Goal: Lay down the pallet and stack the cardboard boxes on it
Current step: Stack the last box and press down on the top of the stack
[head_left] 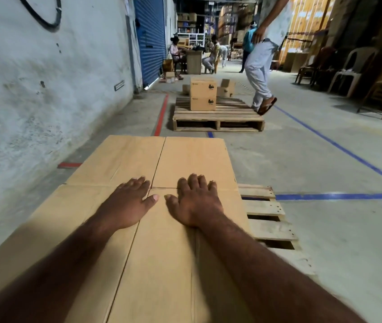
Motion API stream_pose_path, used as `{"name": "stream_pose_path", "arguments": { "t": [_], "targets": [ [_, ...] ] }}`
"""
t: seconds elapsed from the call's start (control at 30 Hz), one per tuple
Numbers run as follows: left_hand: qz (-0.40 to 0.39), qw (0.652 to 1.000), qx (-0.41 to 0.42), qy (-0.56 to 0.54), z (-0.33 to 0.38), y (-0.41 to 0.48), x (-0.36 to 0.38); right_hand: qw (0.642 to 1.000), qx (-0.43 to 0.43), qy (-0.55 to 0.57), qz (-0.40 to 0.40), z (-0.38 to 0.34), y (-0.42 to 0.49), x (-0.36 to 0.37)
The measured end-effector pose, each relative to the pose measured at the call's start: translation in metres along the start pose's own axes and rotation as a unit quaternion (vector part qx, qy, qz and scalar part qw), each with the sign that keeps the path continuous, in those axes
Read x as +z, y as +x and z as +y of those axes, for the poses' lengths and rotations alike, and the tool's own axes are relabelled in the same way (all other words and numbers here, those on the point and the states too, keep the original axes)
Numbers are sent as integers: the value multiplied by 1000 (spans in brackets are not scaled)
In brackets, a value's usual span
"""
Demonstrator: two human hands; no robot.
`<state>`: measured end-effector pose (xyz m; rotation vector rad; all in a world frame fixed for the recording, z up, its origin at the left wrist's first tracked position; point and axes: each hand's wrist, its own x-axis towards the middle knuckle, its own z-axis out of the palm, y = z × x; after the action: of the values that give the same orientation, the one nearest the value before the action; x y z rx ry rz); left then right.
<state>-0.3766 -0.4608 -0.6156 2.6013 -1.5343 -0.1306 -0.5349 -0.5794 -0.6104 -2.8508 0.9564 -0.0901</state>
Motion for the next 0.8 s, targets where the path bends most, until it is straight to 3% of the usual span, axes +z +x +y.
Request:
{"name": "stream_pose_path", "arguments": {
  "t": [0.57,0.8],
  "targets": [
    [-1,1000,-12,13,10,-9,-3,1000,5,11,21,-1,-6,3],
    [49,998,-26,22,20,-20,-6,992,33,-15,122,-12,-30,-14]
  ]
}}
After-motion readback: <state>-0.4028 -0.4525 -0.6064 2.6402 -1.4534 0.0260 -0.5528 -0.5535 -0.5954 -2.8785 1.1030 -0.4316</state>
